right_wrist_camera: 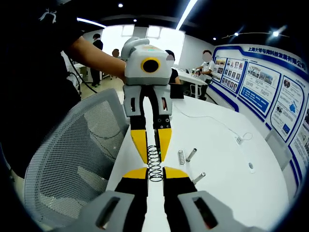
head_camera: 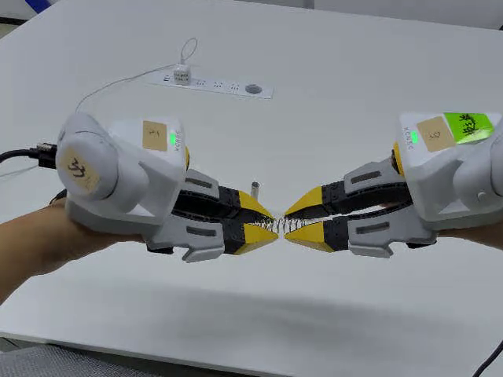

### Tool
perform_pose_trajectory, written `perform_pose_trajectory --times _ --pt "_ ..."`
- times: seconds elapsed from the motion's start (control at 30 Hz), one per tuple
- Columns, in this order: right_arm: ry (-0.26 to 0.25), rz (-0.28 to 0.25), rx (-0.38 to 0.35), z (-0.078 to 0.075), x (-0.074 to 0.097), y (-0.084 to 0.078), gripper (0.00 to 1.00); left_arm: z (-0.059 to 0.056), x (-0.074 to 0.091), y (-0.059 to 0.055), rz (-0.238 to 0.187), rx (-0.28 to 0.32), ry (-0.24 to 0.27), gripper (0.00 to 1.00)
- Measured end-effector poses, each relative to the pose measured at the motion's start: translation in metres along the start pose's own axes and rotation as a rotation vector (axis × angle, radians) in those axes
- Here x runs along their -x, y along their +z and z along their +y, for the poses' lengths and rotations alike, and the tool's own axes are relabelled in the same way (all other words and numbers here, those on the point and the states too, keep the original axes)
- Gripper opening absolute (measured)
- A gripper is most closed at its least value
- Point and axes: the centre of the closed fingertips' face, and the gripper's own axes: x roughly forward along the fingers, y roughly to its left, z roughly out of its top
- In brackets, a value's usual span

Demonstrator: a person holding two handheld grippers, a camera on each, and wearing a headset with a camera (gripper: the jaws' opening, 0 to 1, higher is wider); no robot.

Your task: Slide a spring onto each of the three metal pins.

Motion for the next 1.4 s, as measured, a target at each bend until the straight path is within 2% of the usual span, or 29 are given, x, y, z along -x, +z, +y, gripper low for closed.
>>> perform_pose_trajectory --times 0.33,0.7,0.77,1.03,1.1,1.4 --pt "0.0 -0.026 0.01 -0.002 0.004 -0.002 0.14 -0.003 0.001 0.005 -0.018 -0.002 -0.016 0.1" --pt "0.024 -0.041 -0.072 0.002 0.005 0.0 0.11 -0.005 0.003 0.007 -0.024 -0.019 -0.02 0.1" --pt "0.035 -0.057 -0.097 0.003 0.006 0.002 0.11 -0.007 0.004 0.008 -0.024 -0.02 -0.023 0.1" --pt "0.055 -0.108 -0.108 0.005 0.011 0.016 0.11 -0.008 0.006 0.009 -0.015 -0.021 -0.011 0.1" --pt "0.071 -0.148 -0.118 0.007 0.013 0.025 0.11 -0.01 0.006 0.009 -0.013 -0.026 -0.013 0.1" --pt "0.066 -0.209 -0.127 0.006 0.011 0.044 0.11 -0.009 0.006 0.01 -0.003 -0.021 -0.003 0.1"
